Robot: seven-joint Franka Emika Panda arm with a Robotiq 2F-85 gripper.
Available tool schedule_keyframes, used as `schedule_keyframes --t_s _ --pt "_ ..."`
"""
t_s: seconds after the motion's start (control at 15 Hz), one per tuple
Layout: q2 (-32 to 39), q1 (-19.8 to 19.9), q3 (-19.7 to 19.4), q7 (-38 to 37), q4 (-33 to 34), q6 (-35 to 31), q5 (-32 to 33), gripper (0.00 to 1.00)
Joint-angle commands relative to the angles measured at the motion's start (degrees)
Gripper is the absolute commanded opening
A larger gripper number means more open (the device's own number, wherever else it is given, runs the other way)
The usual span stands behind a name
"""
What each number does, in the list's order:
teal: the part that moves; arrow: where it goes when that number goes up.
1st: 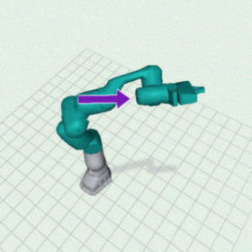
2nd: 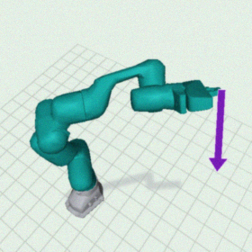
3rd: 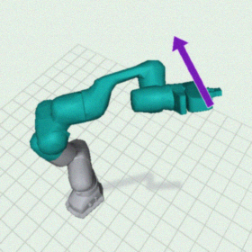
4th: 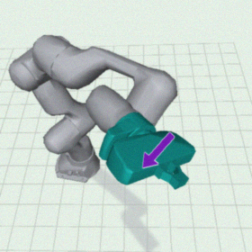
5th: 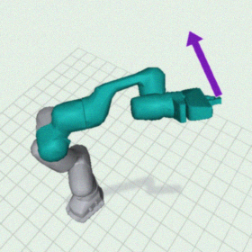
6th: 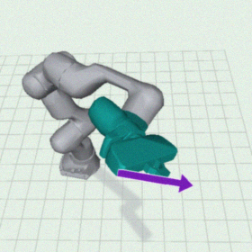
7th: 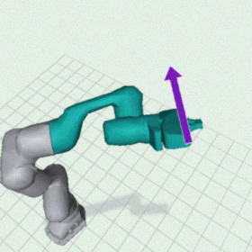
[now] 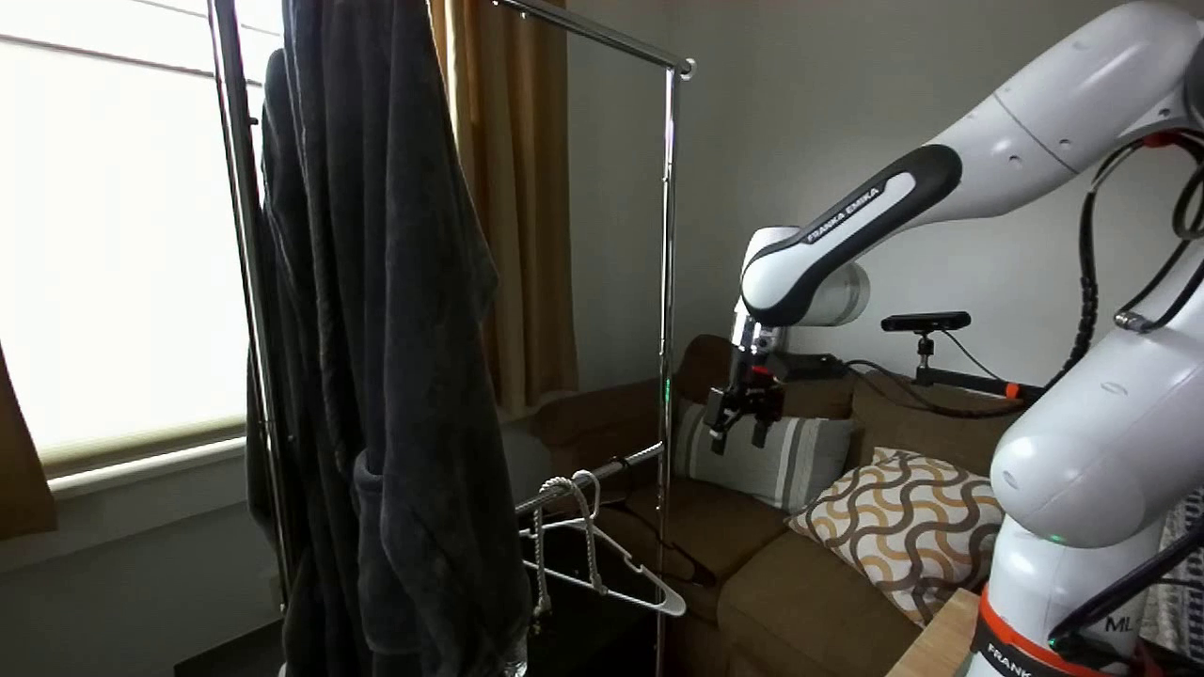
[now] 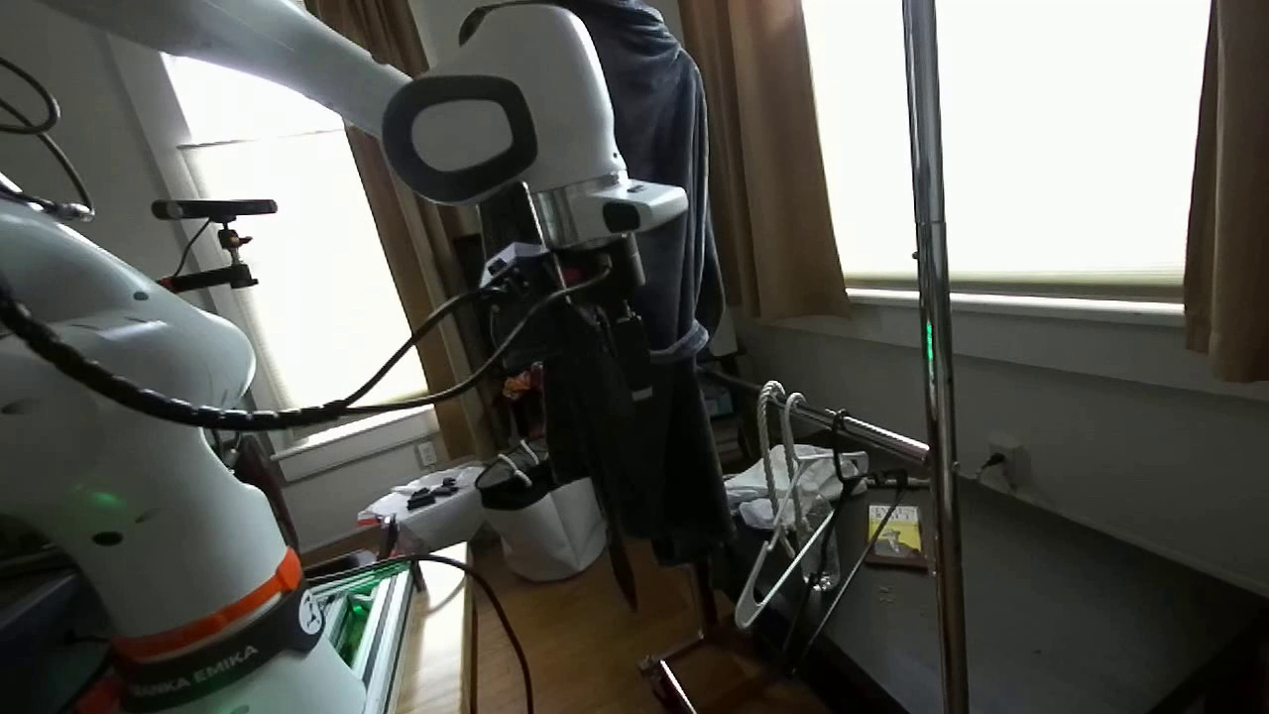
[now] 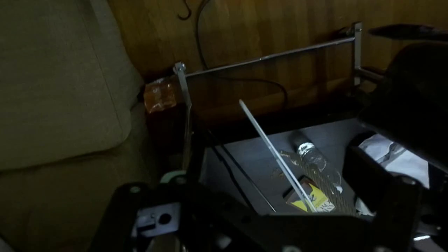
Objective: Move the black hanger to the top rail.
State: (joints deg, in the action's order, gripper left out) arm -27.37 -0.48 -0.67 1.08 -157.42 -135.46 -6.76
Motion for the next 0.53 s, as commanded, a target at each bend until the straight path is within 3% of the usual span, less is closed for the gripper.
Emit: schedule_keyframes --t_s 0.0,0.33,0.47 --pt "13.1 0.4 3.1 -1.8 2.9 -11.1 4.5 1.0" --pt "27.1 5.2 0.0 -1.6 8.5 -12.5 14.9 1.0" --pt "32.7 6.3 -2.7 0.3 13.9 -10.4 15.4 1.0"
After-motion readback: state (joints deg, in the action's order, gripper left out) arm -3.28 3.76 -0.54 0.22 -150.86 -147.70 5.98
